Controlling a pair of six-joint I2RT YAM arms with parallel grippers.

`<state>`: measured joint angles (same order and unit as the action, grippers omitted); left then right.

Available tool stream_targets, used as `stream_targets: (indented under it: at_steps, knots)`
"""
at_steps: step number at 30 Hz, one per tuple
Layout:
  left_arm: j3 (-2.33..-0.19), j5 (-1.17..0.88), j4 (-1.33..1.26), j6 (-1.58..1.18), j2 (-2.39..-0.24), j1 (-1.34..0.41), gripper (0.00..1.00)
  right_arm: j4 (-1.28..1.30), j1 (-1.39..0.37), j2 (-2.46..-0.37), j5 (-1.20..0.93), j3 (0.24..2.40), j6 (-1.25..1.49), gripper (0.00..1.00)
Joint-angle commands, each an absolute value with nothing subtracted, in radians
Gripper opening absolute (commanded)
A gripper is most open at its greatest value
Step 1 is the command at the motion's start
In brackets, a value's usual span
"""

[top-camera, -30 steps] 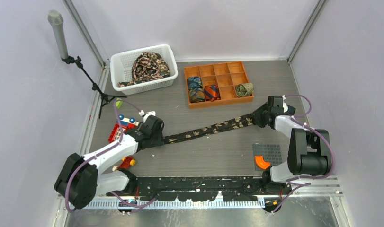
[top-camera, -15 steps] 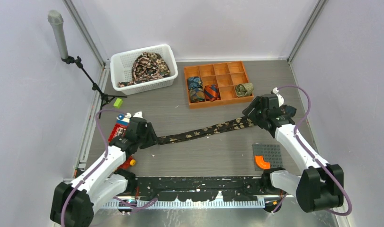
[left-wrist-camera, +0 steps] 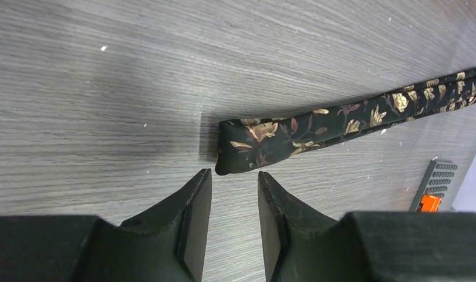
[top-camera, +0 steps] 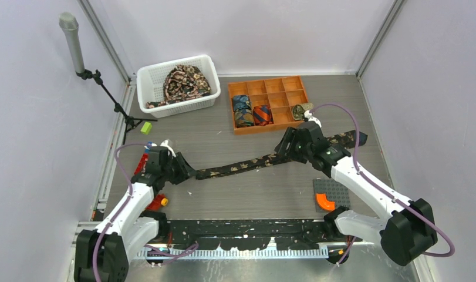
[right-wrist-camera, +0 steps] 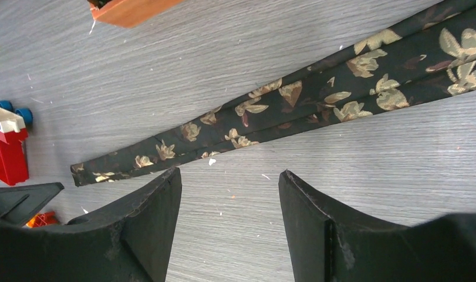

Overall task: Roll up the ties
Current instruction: Flatten out the tie at the center of the board.

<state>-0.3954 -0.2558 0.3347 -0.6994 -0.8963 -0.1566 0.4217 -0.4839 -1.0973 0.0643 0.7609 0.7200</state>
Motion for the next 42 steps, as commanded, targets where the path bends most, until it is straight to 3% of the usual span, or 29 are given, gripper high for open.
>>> stream_targets:
  at_steps: [1,19,28,31,42]
  knots:
    - [-0.378,-0.326,0.265,-0.705,-0.914,-0.138,0.36,0.418,-0.518,-1.102,0.083,0.789,0.727,0.66]
    - [-0.343,-0.33,0.139,-0.738,-1.05,-0.131,0.3,0.406,-0.573,-1.118,0.084,0.778,0.747,0.66]
    - [-0.346,-0.346,0.128,-0.739,-1.077,-0.13,0.13,0.404,-0.586,-1.122,0.085,0.787,0.747,0.66]
    - [-0.348,-0.349,0.126,-0.738,-1.083,-0.13,0.01,0.405,-0.597,-1.124,0.087,0.792,0.747,0.66]
    - [-0.362,-0.341,0.19,-0.728,-1.002,-0.13,0.0,0.4,-0.703,-1.155,0.13,0.874,0.738,0.65]
